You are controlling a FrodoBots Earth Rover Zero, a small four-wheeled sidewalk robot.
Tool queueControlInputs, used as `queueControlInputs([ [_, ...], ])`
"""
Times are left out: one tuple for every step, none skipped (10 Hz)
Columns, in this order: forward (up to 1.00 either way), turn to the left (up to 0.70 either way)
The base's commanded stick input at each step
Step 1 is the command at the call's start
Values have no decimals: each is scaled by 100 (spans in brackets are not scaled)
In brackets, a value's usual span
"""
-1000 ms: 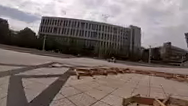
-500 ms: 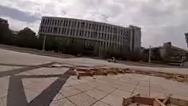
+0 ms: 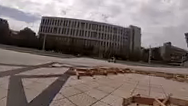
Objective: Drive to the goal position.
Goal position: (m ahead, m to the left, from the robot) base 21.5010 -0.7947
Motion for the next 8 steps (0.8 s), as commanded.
queueControlInputs([
  [6, 0],
  [6, 0],
  [6, 0],
  [6, 1],
  [6, 1],
  [6, 0],
  [6, 0],
  [7, 1],
])
